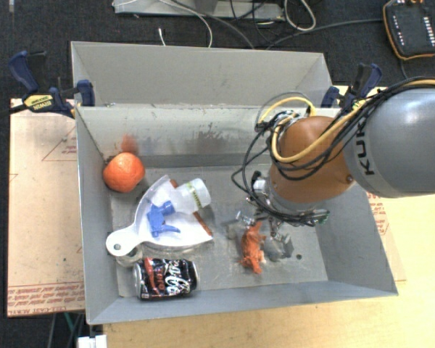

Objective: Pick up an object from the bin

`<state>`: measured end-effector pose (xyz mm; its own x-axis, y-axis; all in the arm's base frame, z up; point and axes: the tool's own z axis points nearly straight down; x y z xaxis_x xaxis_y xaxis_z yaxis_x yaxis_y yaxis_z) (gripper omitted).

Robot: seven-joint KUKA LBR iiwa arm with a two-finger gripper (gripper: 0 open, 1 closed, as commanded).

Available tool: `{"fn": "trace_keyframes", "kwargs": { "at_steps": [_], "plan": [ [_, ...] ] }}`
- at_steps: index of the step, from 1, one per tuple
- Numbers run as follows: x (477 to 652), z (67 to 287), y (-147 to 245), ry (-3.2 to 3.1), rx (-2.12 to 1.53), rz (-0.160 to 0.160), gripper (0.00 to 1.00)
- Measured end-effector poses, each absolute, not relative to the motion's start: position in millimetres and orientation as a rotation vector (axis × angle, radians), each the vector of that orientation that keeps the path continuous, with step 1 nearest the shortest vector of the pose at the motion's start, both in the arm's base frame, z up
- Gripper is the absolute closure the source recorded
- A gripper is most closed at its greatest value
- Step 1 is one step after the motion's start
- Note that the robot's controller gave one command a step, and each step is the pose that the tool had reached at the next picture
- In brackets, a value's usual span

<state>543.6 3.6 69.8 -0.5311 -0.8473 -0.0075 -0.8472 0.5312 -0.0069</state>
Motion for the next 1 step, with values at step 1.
{"fn": "trace_keyframes", "kwargs": {
  "at_steps": [1],
  "plan": [
    [543.5, 70.0, 8.1, 2.516, -1.857, -0.009, 1.0]
  ]
}}
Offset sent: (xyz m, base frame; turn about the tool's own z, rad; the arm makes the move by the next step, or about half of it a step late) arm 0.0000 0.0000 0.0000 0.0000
